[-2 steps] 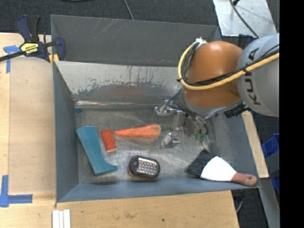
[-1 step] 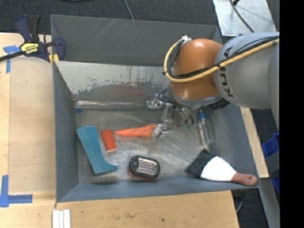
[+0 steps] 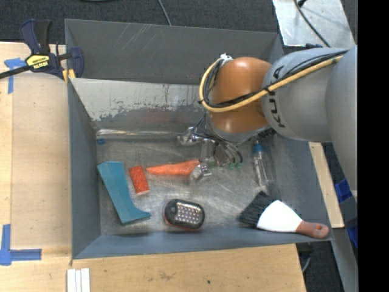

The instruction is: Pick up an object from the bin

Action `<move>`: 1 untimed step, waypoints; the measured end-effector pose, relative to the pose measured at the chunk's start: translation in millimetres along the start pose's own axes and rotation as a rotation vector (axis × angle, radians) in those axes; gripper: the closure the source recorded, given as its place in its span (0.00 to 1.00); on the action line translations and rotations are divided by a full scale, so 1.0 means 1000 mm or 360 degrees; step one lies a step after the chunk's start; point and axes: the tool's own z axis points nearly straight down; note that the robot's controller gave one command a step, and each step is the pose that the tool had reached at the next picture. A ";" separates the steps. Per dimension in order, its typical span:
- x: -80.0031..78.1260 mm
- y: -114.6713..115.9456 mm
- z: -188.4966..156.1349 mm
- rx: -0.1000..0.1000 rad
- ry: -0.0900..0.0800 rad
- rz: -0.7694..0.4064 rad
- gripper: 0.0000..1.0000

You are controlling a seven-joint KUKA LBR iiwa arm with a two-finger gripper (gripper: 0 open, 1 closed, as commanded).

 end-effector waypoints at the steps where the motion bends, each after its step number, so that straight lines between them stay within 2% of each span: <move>1: -0.017 0.054 0.018 0.0002 -0.0003 -0.0119 1.00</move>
Offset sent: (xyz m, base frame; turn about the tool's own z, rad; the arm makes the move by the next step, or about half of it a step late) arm 0.0000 0.0000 0.0000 0.0000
